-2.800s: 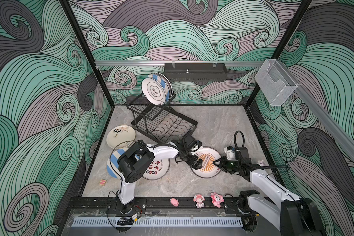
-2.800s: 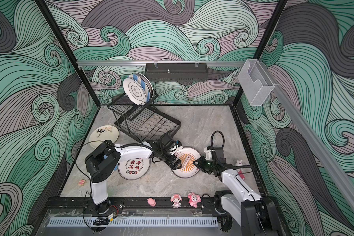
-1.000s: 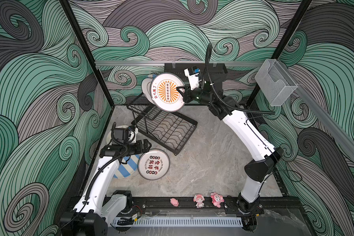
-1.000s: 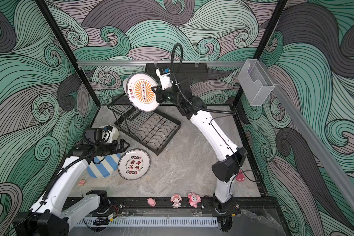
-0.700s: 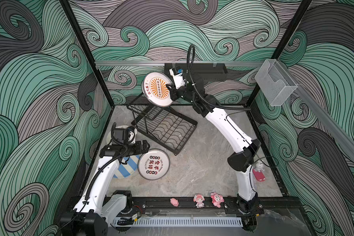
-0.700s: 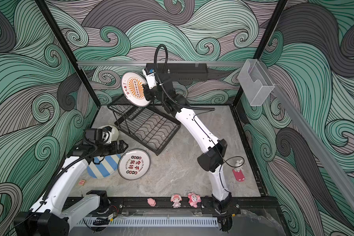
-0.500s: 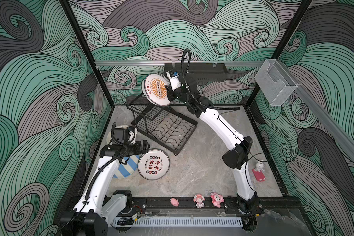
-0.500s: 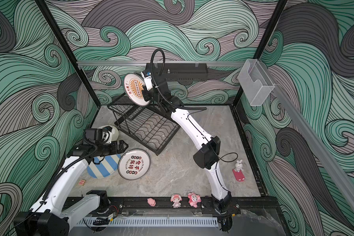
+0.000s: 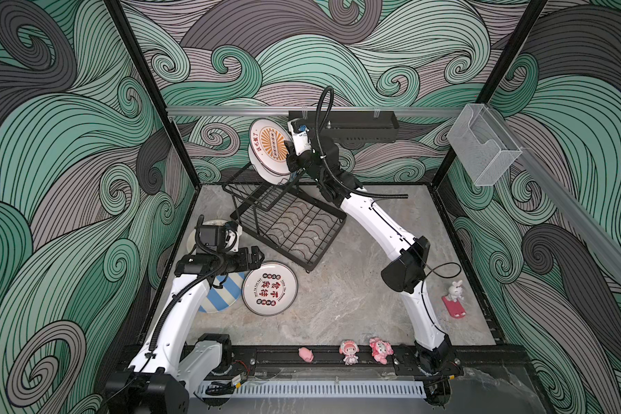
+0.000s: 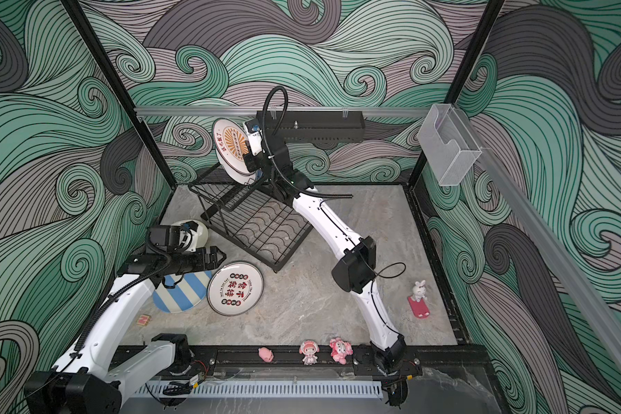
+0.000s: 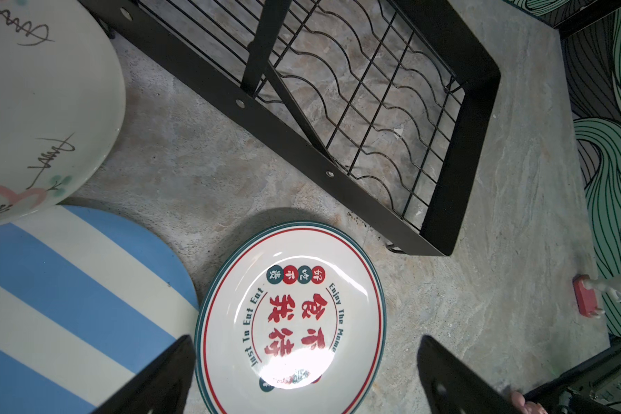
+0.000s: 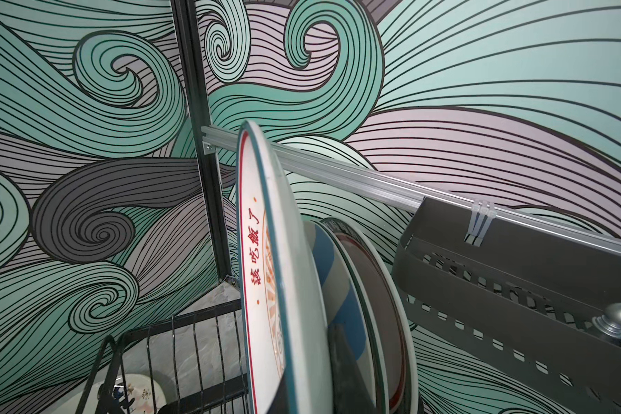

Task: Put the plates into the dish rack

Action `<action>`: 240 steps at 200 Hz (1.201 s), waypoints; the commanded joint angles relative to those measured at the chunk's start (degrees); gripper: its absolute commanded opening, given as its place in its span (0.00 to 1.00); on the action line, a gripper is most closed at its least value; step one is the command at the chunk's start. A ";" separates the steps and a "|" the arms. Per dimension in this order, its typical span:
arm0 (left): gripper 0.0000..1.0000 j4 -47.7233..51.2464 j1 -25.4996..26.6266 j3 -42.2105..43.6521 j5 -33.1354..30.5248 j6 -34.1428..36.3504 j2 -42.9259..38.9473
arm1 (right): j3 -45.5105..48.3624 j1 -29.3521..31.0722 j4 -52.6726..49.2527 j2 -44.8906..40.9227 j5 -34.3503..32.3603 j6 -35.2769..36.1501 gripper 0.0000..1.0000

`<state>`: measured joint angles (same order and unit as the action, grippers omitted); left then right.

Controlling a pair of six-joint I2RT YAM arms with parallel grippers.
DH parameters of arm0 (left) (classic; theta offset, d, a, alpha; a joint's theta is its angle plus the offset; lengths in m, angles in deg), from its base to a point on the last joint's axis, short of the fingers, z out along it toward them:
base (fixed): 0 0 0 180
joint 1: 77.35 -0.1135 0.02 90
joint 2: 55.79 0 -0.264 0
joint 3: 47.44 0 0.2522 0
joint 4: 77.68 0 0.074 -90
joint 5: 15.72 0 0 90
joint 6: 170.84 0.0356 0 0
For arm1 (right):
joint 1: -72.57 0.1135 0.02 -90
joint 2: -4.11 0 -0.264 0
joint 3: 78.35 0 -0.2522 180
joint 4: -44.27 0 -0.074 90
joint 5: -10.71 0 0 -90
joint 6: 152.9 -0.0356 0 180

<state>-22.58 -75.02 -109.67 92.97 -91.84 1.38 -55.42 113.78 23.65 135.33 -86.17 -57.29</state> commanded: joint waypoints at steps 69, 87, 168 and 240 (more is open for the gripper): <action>0.98 0.57 -0.22 0.40 1.25 1.08 0.97 | -2.63 0.98 7.16 3.89 -3.10 2.67 0.00; 0.98 0.55 -0.17 0.37 1.34 1.10 1.08 | -2.64 1.14 7.07 4.29 -3.50 3.11 0.00; 0.99 0.60 -0.17 0.35 1.38 1.07 1.15 | -1.99 2.73 8.56 3.86 -2.73 5.33 0.00; 0.98 0.59 -0.17 0.39 1.52 1.12 1.02 | 1.55 2.76 15.14 0.57 1.50 8.50 0.00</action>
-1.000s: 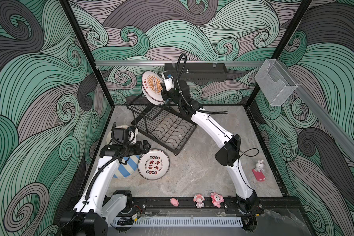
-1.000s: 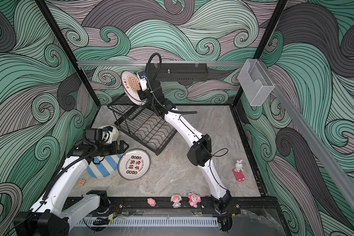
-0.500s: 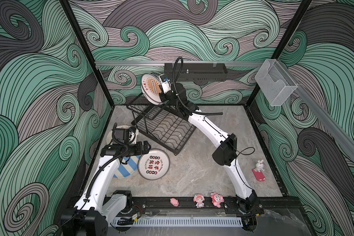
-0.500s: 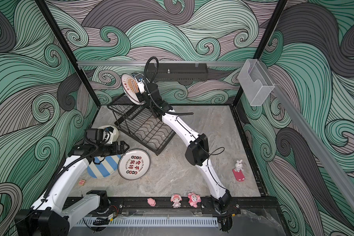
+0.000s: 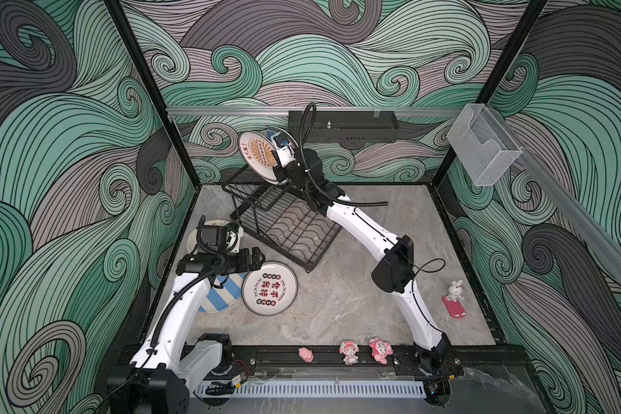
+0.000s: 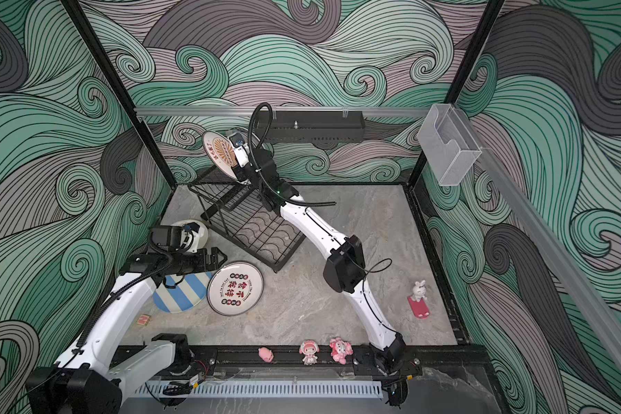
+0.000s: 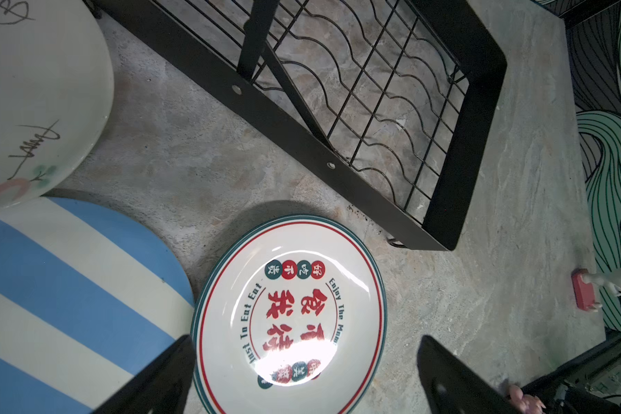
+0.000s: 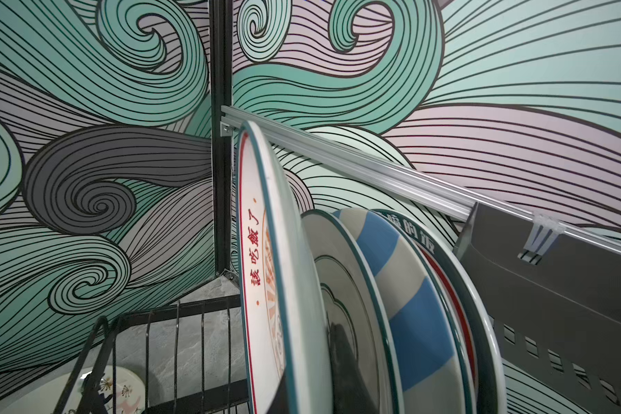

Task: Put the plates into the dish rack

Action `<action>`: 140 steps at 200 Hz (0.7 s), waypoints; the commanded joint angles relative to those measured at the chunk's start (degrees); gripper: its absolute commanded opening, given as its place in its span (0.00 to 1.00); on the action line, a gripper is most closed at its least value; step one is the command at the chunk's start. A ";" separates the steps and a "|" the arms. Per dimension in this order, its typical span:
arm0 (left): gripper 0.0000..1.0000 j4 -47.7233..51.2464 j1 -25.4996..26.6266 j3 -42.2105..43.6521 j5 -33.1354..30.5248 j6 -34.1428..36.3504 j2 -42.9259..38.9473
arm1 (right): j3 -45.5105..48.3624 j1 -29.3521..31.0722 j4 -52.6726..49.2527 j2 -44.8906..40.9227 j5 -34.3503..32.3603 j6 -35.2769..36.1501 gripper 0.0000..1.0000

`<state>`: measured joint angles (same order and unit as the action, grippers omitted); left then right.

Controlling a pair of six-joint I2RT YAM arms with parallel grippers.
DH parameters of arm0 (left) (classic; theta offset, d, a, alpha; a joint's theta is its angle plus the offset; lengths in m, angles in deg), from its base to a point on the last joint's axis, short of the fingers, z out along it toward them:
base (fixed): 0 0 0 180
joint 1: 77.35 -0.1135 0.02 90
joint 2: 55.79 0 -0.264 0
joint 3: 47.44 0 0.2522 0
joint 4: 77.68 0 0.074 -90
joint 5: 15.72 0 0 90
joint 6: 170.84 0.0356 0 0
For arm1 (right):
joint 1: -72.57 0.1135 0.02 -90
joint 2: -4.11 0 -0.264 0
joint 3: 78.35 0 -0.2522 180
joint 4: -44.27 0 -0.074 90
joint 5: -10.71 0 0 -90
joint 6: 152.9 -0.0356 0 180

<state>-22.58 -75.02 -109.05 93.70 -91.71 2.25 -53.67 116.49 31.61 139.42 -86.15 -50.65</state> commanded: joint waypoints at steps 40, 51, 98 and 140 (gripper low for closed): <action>0.99 0.72 -0.19 -0.20 0.79 1.03 0.15 | -2.01 -0.31 6.31 -1.37 1.38 3.83 0.00; 0.99 0.72 -0.21 -0.14 0.77 1.08 0.14 | -2.06 -0.41 6.58 -0.99 1.24 3.92 0.00; 0.99 0.69 -0.20 -0.22 0.71 1.16 0.48 | -1.68 -0.59 6.89 -0.22 1.46 3.57 0.00; 0.99 0.65 -0.18 -0.27 0.79 1.03 0.67 | -1.62 -0.98 7.35 0.83 0.38 3.40 0.00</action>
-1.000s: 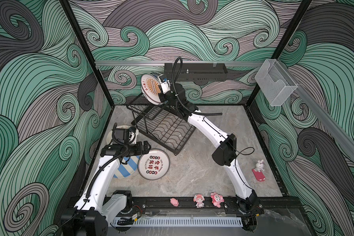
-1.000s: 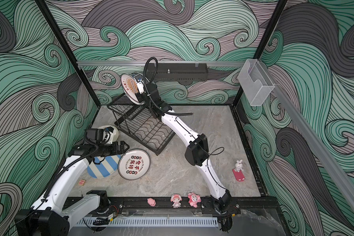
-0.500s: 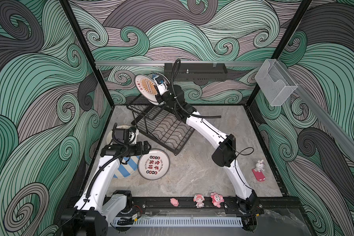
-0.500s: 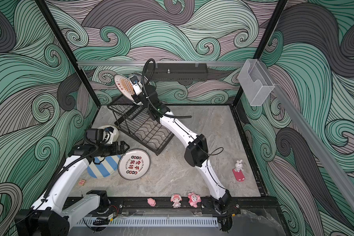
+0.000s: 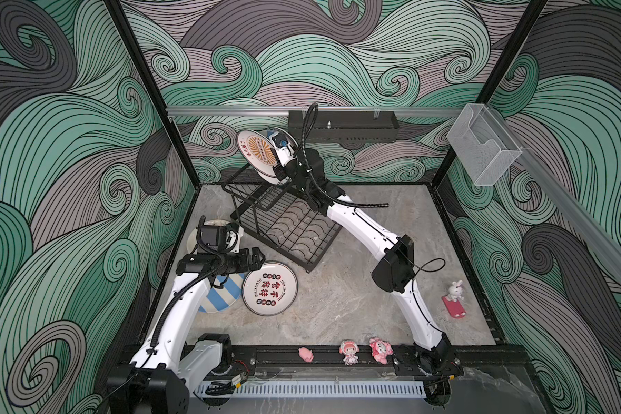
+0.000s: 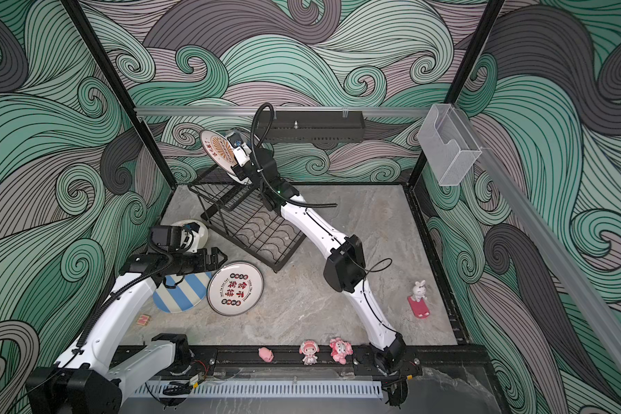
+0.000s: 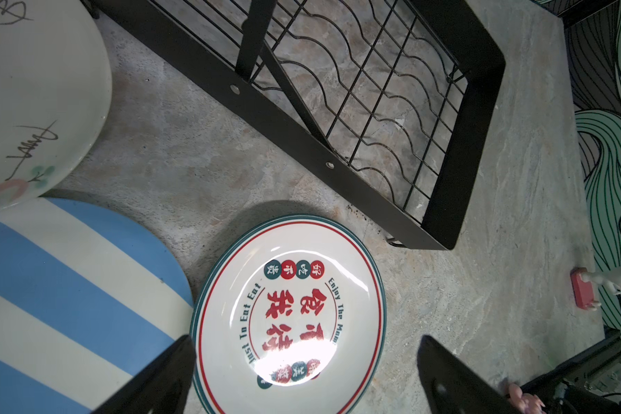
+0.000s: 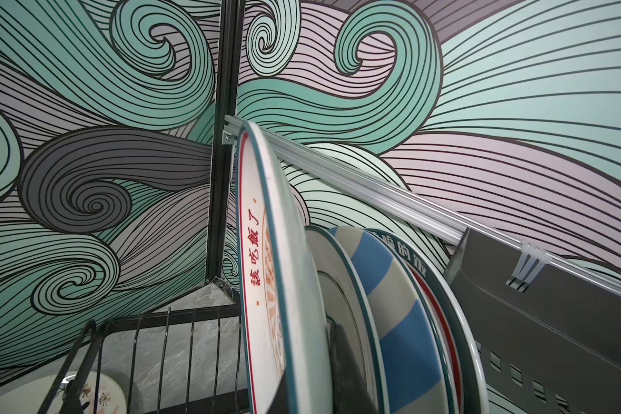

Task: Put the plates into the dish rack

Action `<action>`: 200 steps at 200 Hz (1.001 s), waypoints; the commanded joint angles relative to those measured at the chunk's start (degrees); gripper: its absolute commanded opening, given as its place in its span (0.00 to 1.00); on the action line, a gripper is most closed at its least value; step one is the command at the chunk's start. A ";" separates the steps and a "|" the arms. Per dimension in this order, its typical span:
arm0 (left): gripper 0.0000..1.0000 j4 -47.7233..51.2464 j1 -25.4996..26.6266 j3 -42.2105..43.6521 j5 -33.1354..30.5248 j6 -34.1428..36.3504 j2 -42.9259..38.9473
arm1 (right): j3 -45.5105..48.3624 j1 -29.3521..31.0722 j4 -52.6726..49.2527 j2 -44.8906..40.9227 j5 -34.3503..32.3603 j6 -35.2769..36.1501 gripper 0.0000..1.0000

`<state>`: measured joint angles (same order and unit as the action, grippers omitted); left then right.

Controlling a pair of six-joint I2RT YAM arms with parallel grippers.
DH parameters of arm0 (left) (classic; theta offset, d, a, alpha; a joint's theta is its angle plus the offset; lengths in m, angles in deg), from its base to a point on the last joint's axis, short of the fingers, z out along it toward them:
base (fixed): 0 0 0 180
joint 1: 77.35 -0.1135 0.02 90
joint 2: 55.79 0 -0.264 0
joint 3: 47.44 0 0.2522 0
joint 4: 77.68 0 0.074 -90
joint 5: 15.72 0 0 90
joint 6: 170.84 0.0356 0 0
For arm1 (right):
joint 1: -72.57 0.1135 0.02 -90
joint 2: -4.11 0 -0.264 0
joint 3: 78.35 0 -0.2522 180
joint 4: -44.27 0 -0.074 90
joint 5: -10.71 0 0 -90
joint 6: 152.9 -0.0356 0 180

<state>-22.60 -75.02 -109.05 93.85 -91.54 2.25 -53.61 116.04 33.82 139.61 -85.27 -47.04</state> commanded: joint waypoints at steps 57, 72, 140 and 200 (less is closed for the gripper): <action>0.99 0.54 -0.22 -0.22 0.90 0.90 0.94 | -1.51 -0.92 4.60 1.43 -0.01 -0.85 0.00; 0.99 0.63 -0.22 -0.22 0.91 0.89 1.00 | -1.50 -1.07 4.63 1.74 -0.17 -0.90 0.00; 0.98 0.77 -0.16 -0.24 0.91 0.97 1.02 | -0.28 -1.27 4.62 2.26 0.88 -1.64 0.00; 0.99 0.75 -0.22 -0.26 0.81 0.95 1.20 | 0.25 -1.27 4.44 2.28 3.32 -1.75 0.00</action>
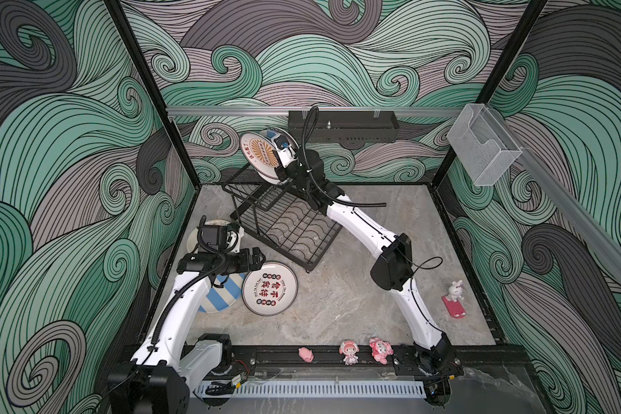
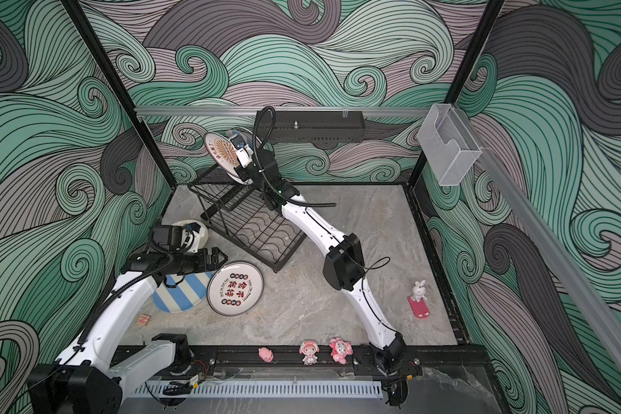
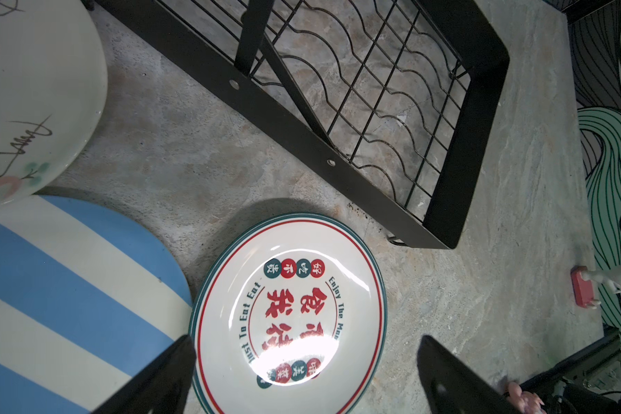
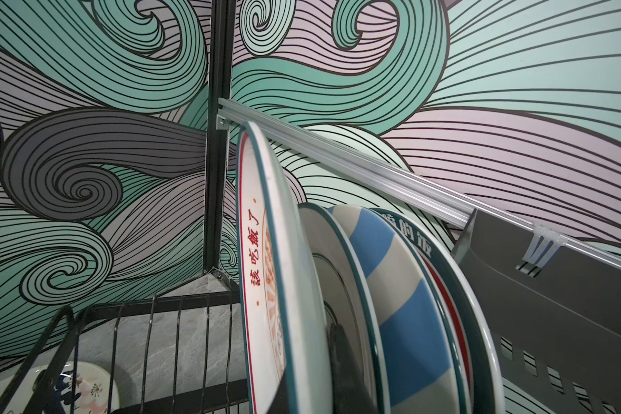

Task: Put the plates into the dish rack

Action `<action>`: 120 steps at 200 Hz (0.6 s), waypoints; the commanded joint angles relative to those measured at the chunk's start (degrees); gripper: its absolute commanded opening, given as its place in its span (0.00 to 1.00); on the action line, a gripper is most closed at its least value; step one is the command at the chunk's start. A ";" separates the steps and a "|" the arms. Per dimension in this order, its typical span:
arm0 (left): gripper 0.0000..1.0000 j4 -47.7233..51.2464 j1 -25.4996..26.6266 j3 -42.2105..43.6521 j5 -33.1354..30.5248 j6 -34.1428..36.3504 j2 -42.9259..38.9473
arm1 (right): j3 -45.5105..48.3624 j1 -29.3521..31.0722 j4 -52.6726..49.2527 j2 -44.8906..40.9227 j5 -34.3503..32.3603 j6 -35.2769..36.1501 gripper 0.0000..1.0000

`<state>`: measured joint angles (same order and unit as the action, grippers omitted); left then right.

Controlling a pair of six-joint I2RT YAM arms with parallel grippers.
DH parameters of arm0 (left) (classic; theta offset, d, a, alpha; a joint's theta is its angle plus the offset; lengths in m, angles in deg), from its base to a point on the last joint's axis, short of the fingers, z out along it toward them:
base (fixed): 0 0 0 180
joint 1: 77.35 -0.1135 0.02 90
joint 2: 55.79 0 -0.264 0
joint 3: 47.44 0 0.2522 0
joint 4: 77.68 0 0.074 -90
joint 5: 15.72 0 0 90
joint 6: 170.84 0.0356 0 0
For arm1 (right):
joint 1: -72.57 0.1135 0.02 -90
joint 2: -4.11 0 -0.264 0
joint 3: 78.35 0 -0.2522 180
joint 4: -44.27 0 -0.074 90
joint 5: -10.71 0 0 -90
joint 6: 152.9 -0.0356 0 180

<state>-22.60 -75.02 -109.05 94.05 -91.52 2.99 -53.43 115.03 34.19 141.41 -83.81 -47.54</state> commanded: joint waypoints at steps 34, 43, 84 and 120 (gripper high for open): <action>0.99 0.69 -0.19 -0.34 0.71 0.99 0.65 | 0.32 -0.24 4.14 -1.05 1.62 -1.38 0.00; 0.99 0.81 -0.17 -0.31 0.77 0.90 0.63 | 0.25 -0.27 4.15 -0.91 1.34 -1.16 0.00; 0.99 0.87 -0.14 -0.31 0.88 0.83 0.45 | -0.12 -0.36 3.01 0.64 0.51 -1.59 0.00; 0.99 0.90 -0.16 -0.31 0.88 0.77 0.46 | -0.44 -0.36 2.91 1.72 0.14 -2.25 0.00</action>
<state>-22.58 -75.02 -109.05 94.13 -91.52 3.36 -52.75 114.96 33.88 142.26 -83.26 -48.51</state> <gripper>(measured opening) 0.986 0.105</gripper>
